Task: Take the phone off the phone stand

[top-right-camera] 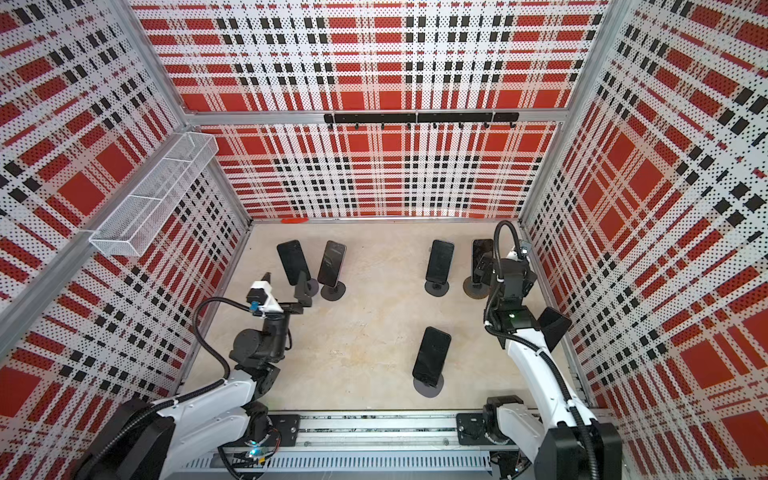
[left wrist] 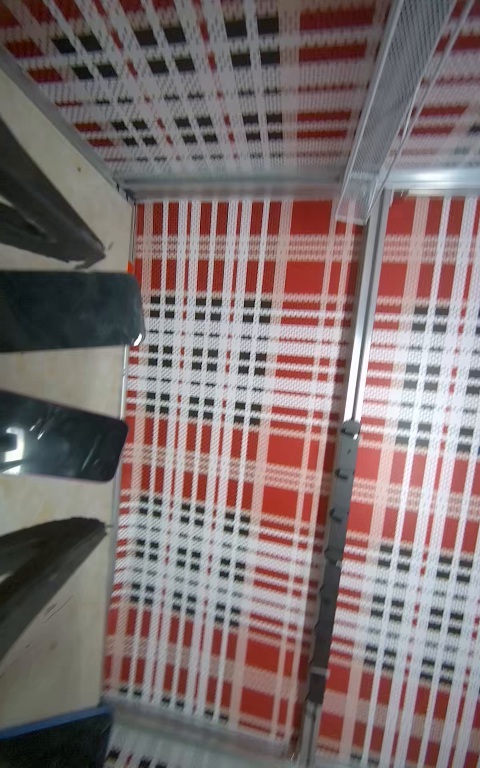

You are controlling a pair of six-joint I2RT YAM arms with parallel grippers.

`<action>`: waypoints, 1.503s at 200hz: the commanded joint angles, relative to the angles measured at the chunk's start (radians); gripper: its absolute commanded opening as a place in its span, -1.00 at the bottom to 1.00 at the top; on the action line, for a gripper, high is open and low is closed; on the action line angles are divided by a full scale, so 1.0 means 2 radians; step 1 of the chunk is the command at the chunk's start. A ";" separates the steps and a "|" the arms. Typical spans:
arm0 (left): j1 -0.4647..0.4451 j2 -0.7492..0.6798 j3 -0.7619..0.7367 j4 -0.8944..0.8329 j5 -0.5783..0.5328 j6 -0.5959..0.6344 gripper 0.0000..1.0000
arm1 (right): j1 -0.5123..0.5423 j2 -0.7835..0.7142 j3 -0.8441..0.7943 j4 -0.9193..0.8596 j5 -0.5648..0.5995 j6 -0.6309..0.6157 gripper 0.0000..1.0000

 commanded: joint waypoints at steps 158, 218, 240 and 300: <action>-0.111 0.082 0.052 -0.106 -0.007 -0.089 0.96 | -0.006 0.009 0.170 -0.419 -0.105 0.109 1.00; -0.085 0.075 0.054 -0.124 -0.020 -0.106 0.96 | 0.065 0.050 0.173 -0.436 -0.263 0.112 0.99; -0.084 0.075 0.052 -0.122 -0.005 -0.107 0.96 | 0.111 0.082 0.171 -0.434 -0.310 0.100 0.99; -0.076 0.072 0.036 -0.104 -0.026 -0.101 0.96 | 0.149 0.091 0.167 -0.504 -0.340 0.172 0.99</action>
